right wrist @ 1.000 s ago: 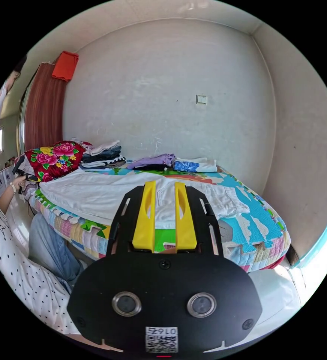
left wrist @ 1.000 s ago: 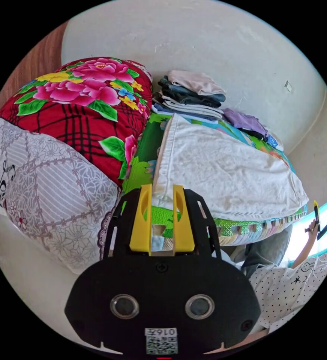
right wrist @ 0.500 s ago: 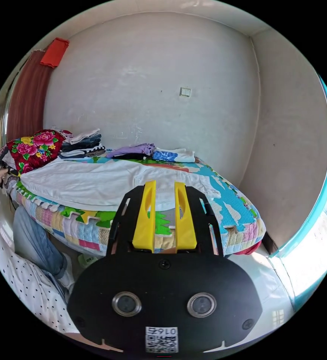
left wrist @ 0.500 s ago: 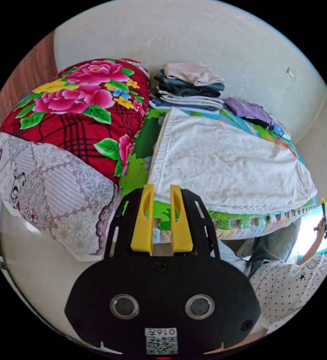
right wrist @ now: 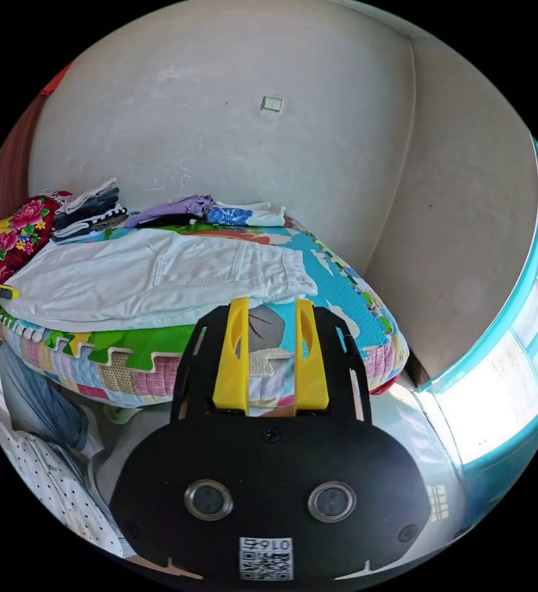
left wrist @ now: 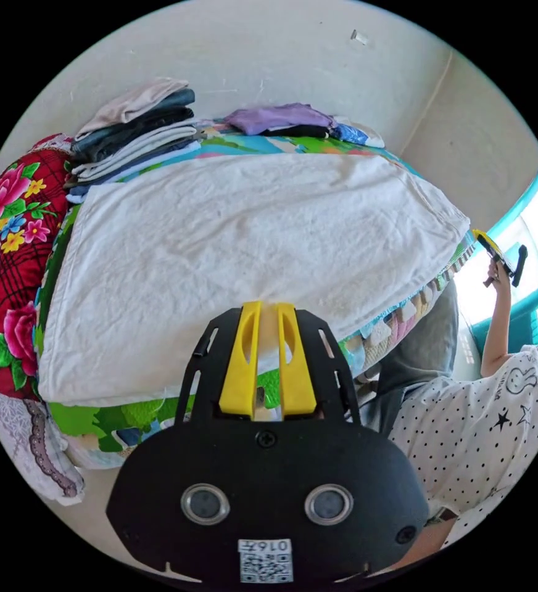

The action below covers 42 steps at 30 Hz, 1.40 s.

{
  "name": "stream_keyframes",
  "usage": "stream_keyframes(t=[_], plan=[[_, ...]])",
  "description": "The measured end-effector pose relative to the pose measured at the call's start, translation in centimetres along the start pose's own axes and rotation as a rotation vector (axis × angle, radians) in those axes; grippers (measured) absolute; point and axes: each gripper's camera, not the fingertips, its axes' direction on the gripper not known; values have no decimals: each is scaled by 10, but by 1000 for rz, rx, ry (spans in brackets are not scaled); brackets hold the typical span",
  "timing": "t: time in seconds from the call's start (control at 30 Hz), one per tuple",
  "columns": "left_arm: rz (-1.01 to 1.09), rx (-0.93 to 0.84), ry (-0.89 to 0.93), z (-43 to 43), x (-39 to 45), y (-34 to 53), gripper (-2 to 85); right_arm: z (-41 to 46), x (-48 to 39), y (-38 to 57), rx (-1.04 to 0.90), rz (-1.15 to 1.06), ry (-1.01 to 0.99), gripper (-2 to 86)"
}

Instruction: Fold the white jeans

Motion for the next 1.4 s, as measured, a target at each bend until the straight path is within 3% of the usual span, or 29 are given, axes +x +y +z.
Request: stream_keyframes(t=[0.1, 0.23, 0.37, 0.47, 0.6, 0.83, 0.93, 1.03, 1.2, 1.27, 1.4], plan=[[-17, 24, -7, 5, 4, 5, 40, 28, 21, 1, -67, 9, -36, 111], [-36, 33, 16, 12, 3, 8, 40, 71, 66, -3, -184, 178, -119, 110], [-52, 61, 10, 19, 7, 13, 39, 68, 120, 12, -44, 418, -215, 72], [-66, 67, 22, 24, 7, 15, 39, 87, 135, 15, -53, 317, -426, 80], [-74, 77, 29, 31, 8, 18, 37, 125, 132, 5, -204, 210, -350, 71], [-83, 122, 24, 40, 15, 26, 28, 147, 176, -2, 29, 391, -687, 70], [-83, 122, 27, 45, 17, 26, 27, 161, 174, -5, -26, 373, -605, 95], [-81, 117, 25, 49, 19, 24, 26, 178, 172, -11, -33, 378, -672, 116], [-89, 123, 29, 57, 21, 22, 25, 201, 158, -50, -57, 323, -560, 36], [-94, 127, 27, 60, 22, 21, 24, 193, 138, -83, 24, 205, -556, 25], [-109, 153, 28, 66, 26, 22, 18, 175, 133, -98, 171, 240, -621, 21]])
